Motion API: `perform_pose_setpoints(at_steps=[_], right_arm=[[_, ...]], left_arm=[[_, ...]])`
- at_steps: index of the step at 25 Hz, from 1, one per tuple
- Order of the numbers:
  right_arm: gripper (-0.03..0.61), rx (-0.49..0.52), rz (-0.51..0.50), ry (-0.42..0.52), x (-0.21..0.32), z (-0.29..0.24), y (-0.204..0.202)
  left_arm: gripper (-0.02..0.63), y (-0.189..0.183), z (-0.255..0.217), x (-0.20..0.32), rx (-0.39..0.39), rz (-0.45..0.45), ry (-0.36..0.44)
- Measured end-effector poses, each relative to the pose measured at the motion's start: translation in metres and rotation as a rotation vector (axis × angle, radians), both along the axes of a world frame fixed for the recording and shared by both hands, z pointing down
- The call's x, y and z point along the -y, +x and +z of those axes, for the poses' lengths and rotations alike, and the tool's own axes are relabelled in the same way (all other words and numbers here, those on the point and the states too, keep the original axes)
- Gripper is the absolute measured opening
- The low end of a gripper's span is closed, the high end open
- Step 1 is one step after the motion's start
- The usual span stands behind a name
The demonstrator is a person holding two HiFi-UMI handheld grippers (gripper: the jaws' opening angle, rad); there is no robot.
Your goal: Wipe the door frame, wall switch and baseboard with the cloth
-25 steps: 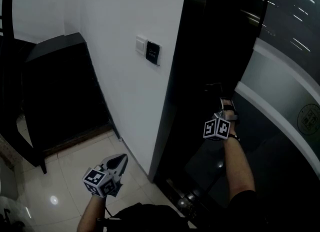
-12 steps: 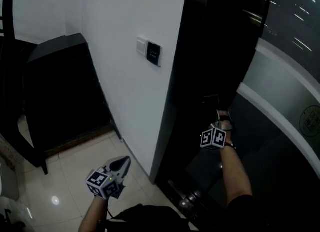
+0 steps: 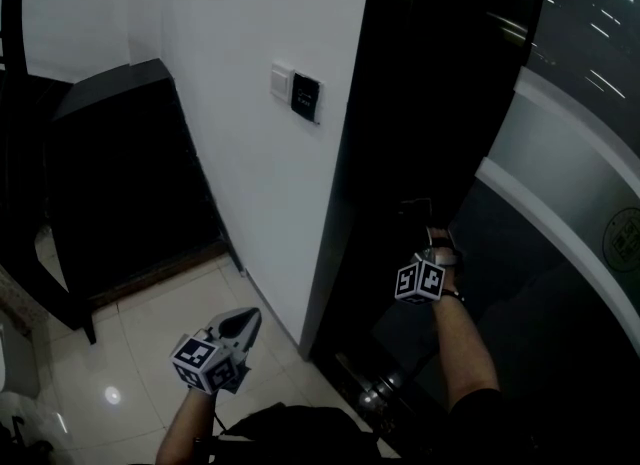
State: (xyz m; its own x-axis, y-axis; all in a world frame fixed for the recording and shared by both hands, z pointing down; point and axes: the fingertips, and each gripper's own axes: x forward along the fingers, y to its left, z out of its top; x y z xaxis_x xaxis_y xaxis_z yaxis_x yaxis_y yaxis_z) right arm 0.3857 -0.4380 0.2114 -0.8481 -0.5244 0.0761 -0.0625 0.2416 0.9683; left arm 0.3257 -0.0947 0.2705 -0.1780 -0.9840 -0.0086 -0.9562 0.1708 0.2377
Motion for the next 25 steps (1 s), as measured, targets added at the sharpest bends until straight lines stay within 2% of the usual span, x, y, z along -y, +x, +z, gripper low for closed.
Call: perform_pose_setpoints(at_steps=[11,25], right_arm=[[0.095,-0.083,-0.002,-0.069,0.001,0.064,0.003],[0.095,-0.142,0.001,-0.133,0.002,0.115,0.003]], left_arm=[[-0.011,0.001,0.003,-0.004,-0.007,-0.003,-0.016],[-0.011,-0.003,0.009,-0.007,0.001,-0.028,-0.064]])
